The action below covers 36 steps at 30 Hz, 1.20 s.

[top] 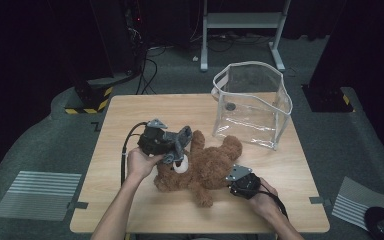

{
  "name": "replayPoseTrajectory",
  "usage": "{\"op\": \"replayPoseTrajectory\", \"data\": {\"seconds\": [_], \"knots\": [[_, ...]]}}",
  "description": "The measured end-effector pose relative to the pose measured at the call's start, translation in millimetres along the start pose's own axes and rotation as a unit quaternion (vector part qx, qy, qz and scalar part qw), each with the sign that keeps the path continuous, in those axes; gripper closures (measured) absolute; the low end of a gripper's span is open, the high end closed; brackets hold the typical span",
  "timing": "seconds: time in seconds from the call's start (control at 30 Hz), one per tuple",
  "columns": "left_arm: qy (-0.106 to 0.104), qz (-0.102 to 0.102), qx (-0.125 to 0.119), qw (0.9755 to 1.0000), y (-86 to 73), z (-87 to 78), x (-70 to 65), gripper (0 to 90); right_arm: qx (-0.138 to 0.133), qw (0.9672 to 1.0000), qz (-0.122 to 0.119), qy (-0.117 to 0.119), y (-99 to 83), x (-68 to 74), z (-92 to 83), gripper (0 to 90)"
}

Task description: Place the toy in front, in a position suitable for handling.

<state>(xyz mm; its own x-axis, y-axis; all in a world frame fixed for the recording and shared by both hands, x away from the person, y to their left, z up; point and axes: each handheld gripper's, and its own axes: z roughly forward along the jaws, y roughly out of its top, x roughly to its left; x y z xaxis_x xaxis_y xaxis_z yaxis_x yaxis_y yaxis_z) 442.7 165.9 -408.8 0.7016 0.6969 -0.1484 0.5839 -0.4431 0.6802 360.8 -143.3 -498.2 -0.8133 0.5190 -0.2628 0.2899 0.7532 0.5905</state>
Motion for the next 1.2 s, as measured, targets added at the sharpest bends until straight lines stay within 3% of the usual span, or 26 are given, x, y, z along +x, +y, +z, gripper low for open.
{"op": "replayPoseTrajectory", "data": {"seconds": [0.17, 0.33, 0.5, 0.63, 0.77, 0.9, 1.0, 1.1, 1.2], "knots": [[-0.017, 0.009, 0.021, 0.9996, 10.4, 16.5, -0.8, 80.1, 0.001, 1.0000, 0.000, 0.000, 0.0, 0.0, 0.2, 64.7], [0.014, 0.039, 0.069, 0.9968, 17.4, 34.1, -2.0, 80.2, 0.000, 1.0000, -0.001, -0.001, 0.4, 0.3, 0.4, 64.7], [0.037, 0.044, 0.089, 0.9944, 18.5, 40.5, 2.8, 80.2, 0.000, 1.0000, -0.001, -0.002, 0.3, 0.0, 0.5, 64.7], [0.042, 0.036, 0.086, 0.9947, 17.9, 41.1, 6.8, 80.2, 0.001, 1.0000, -0.002, -0.003, 0.3, 0.0, 0.7, 64.7], [0.003, 0.051, 0.059, 0.9969, 20.8, 36.4, -0.1, 80.2, 0.001, 1.0000, -0.004, -0.003, -0.8, 0.0, 1.3, 64.8], [-0.006, 0.070, 0.059, 0.9957, 25.1, 39.3, -7.8, 80.1, 0.002, 1.0000, -0.006, -0.004, -1.8, 0.5, 2.1, 64.8], [0.007, 0.081, 0.085, 0.9931, 29.6, 51.0, -10.2, 80.2, 0.002, 1.0000, -0.004, -0.004, -1.6, 0.7, 2.1, 64.8], [0.017, 0.073, 0.118, 0.9902, 30.7, 63.7, -3.2, 80.1, -0.001, 1.0000, -0.002, -0.004, -1.5, 0.6, 1.9, 64.8], [0.021, 0.049, 0.134, 0.9895, 29.6, 70.8, 7.3, 80.2, 0.000, 1.0000, -0.002, -0.004, -1.2, 0.5, 1.5, 64.8]]}}
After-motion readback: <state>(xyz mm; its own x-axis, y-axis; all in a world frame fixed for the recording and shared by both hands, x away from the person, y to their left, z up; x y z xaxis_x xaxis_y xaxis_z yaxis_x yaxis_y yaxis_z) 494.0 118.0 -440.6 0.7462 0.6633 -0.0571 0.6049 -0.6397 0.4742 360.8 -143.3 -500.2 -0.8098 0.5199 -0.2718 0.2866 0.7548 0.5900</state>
